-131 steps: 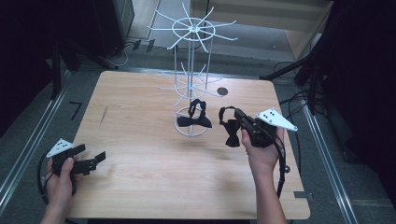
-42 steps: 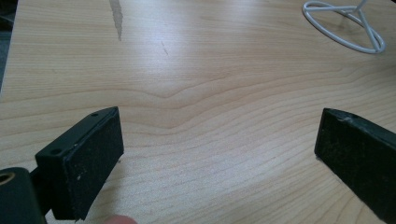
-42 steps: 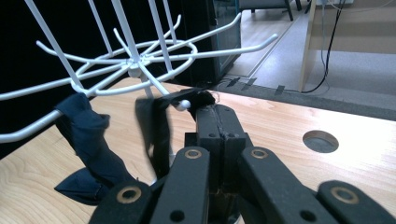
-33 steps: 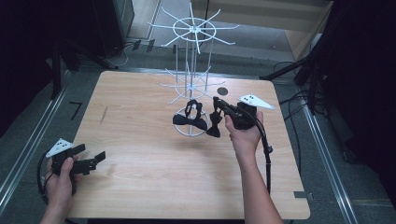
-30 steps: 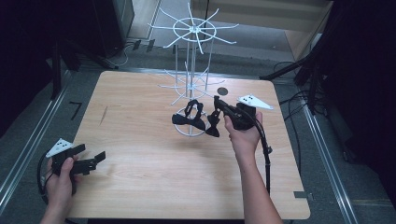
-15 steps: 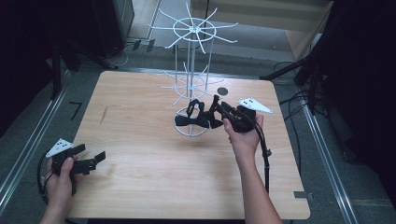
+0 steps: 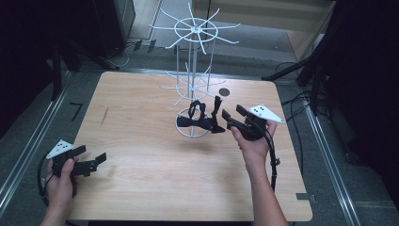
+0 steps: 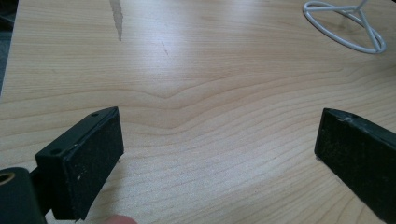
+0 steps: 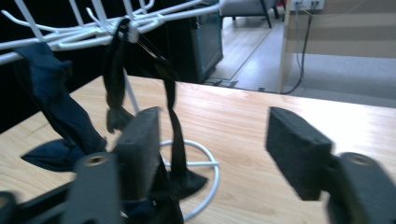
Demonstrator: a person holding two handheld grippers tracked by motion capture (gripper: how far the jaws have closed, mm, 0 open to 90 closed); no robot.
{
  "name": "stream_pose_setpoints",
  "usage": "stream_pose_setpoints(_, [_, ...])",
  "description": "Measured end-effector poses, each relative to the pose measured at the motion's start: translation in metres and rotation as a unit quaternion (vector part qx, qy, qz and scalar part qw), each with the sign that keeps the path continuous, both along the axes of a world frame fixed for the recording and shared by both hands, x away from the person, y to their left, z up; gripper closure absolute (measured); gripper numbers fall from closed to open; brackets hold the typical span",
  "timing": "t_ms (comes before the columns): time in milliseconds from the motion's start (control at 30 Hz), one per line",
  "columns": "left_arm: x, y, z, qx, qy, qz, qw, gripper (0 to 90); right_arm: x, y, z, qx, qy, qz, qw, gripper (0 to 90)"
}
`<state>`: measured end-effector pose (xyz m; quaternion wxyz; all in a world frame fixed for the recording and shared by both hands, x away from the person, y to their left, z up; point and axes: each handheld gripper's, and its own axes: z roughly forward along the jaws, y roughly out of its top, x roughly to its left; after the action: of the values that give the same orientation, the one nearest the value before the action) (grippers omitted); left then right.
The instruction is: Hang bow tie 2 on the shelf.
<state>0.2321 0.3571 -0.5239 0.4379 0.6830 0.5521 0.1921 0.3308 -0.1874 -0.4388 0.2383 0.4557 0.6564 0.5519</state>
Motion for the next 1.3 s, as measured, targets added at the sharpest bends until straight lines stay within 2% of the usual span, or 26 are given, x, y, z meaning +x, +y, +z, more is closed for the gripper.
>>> stream_pose_setpoints(167, [0.000,0.000,0.000,0.000,0.000,0.000,1.0000,1.7,-0.005,-0.007,-0.003,-0.009,0.011,-0.008,0.9999,18.1])
stream_pose_setpoints(400, [0.000,0.000,0.000,0.000,0.000,0.000,1.0000,1.6,-0.015,-0.017,-0.009,-0.013,0.012,-0.007,0.9998,10.9])
stream_pose_setpoints(600, [0.000,0.000,0.000,0.001,0.001,0.000,1.0000,1.6,-0.023,-0.028,-0.020,-0.014,0.016,-0.013,0.9997,7.8])
stream_pose_setpoints(1300, [0.000,-0.001,0.000,0.002,0.001,-0.002,1.0000,1.6,-0.045,-0.065,-0.048,-0.020,0.036,-0.039,0.9984,7.8])
